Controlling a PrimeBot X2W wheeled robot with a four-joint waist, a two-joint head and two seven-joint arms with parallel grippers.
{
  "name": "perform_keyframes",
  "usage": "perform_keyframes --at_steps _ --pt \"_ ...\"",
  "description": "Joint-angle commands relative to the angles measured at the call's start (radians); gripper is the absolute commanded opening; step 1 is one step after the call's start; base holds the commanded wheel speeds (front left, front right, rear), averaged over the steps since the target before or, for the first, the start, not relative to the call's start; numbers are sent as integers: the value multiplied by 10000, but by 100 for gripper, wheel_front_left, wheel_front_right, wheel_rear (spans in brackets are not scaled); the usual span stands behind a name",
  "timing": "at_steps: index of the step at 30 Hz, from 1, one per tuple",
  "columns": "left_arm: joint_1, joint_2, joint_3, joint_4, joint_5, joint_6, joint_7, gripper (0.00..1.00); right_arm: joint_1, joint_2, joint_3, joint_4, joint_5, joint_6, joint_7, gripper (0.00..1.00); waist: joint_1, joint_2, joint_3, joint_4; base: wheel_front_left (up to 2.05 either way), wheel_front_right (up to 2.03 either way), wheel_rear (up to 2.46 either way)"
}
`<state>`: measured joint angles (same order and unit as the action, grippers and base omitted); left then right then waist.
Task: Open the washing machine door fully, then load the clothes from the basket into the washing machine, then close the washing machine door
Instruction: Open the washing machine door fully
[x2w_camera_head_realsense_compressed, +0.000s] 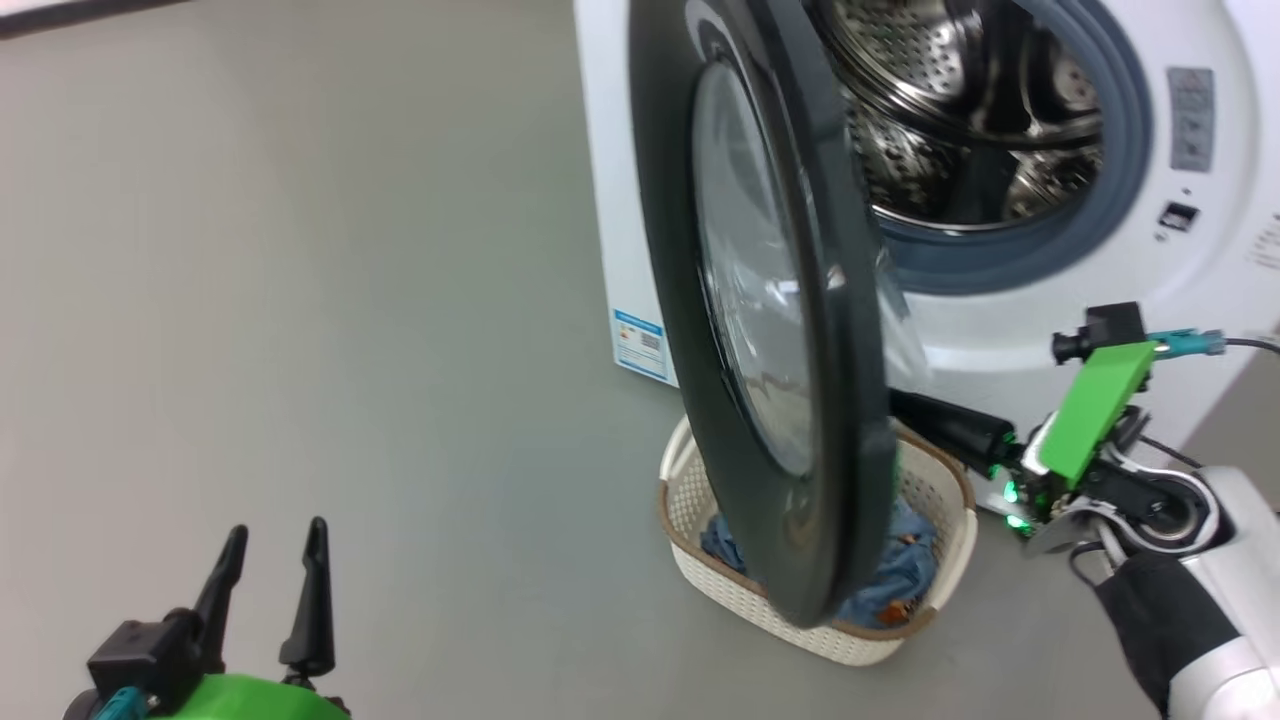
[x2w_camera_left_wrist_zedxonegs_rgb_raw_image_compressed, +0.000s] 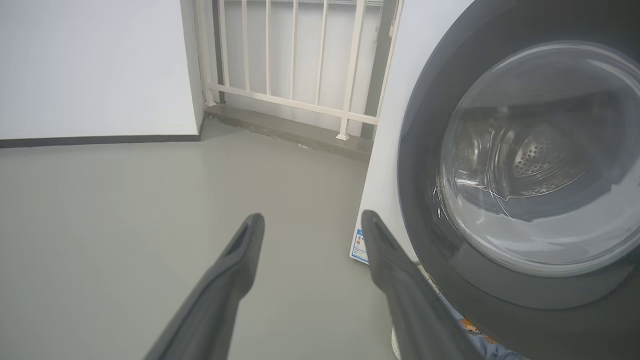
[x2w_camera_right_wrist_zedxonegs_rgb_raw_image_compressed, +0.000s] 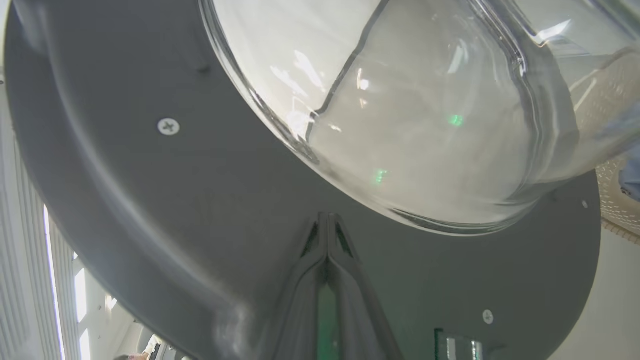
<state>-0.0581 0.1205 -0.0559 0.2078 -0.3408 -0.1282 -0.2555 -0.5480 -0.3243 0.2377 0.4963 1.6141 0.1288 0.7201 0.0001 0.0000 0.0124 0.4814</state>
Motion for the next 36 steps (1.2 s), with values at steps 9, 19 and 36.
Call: perform_keyframes --at_steps 9,19,36 --pt "42 288 619 -454 -27 87 -63 100 -344 713 525 -392 118 19 363 0 -1 0 -75 461 0 0 0" --pt "114 233 700 -526 26 107 -63 100 -456 847 489 -228 102 19 422 0 -1 0 -91 441 0 0 0" --pt "-109 310 306 -211 -79 60 -50 100 328 536 55 -1237 -316 19 -390 100 -1 0 -407 -681 0 0 0"
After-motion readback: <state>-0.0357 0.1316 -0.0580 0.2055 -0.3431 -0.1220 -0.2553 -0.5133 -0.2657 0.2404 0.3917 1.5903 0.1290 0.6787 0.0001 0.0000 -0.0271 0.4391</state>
